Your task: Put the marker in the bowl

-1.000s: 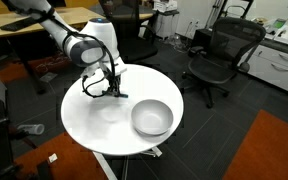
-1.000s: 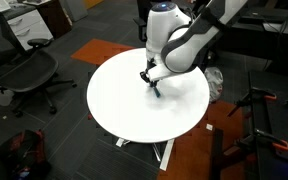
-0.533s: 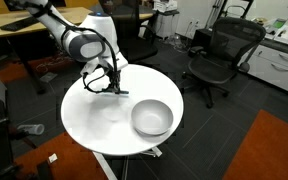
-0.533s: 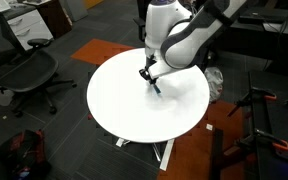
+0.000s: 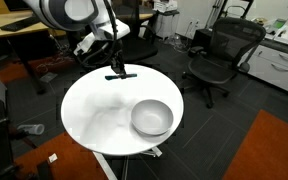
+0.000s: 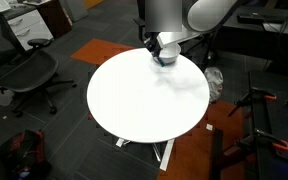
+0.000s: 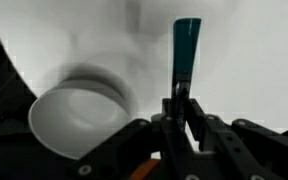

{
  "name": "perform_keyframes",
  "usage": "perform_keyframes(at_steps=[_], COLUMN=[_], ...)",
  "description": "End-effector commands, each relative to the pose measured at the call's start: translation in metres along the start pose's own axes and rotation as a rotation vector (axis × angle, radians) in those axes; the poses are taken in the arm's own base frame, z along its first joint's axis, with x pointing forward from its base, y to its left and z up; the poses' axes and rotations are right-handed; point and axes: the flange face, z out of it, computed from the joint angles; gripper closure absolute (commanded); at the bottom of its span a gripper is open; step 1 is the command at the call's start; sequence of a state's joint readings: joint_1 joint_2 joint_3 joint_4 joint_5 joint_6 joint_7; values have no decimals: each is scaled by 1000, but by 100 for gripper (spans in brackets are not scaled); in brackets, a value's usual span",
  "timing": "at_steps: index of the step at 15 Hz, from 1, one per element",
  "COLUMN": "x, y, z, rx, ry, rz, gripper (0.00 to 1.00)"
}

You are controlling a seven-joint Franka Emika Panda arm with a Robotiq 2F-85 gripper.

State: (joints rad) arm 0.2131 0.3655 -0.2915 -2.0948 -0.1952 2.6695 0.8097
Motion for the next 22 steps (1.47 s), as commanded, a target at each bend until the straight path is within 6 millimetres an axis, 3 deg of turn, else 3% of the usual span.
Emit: perform_keyframes(at_steps=[1,6,9,15,22], x=[20,59,73,87,97], y=[37,68,81,102,125], z=[-45,-82,-83,-62,-18], rx=[-64,-112,-92,-58,-52], ry=[80,186,179,81,-14], rz=[27,9,8,44,105], gripper=[95,95,95,95,95])
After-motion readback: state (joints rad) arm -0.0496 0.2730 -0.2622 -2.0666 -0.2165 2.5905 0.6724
